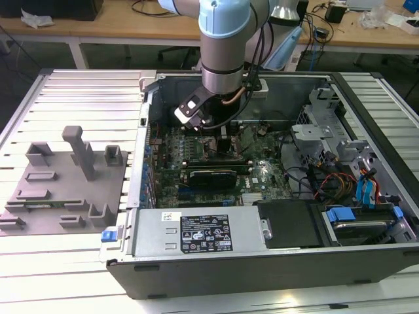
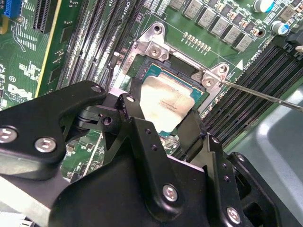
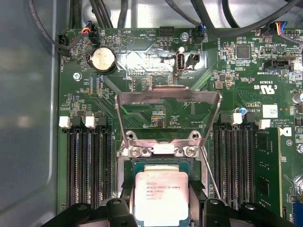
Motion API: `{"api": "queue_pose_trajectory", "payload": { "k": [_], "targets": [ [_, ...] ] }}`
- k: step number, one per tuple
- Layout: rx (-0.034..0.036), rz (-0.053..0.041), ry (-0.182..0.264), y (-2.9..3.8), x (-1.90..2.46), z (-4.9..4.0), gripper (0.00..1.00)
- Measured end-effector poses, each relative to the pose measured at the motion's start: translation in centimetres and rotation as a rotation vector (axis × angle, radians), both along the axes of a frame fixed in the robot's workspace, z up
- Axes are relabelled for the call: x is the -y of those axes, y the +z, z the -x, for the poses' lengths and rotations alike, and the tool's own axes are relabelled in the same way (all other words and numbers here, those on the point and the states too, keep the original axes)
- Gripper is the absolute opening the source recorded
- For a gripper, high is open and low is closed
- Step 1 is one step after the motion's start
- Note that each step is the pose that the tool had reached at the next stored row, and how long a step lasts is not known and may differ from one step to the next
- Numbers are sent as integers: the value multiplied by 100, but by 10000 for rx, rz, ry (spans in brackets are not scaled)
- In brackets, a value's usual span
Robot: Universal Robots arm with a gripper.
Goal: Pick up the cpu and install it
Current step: 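Place the cpu into insertion slot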
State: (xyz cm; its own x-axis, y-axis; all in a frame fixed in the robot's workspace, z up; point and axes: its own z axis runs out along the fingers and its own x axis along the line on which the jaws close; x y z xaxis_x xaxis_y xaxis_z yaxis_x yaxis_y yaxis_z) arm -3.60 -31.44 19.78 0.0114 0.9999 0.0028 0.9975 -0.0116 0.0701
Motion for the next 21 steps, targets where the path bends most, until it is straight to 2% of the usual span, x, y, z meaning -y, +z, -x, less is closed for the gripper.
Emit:
{"api": "queue_pose_trajectory", "payload": {
  "k": [21],
  "targets": [
    [-1,3,247,0,9,0,54]
  ]
}}
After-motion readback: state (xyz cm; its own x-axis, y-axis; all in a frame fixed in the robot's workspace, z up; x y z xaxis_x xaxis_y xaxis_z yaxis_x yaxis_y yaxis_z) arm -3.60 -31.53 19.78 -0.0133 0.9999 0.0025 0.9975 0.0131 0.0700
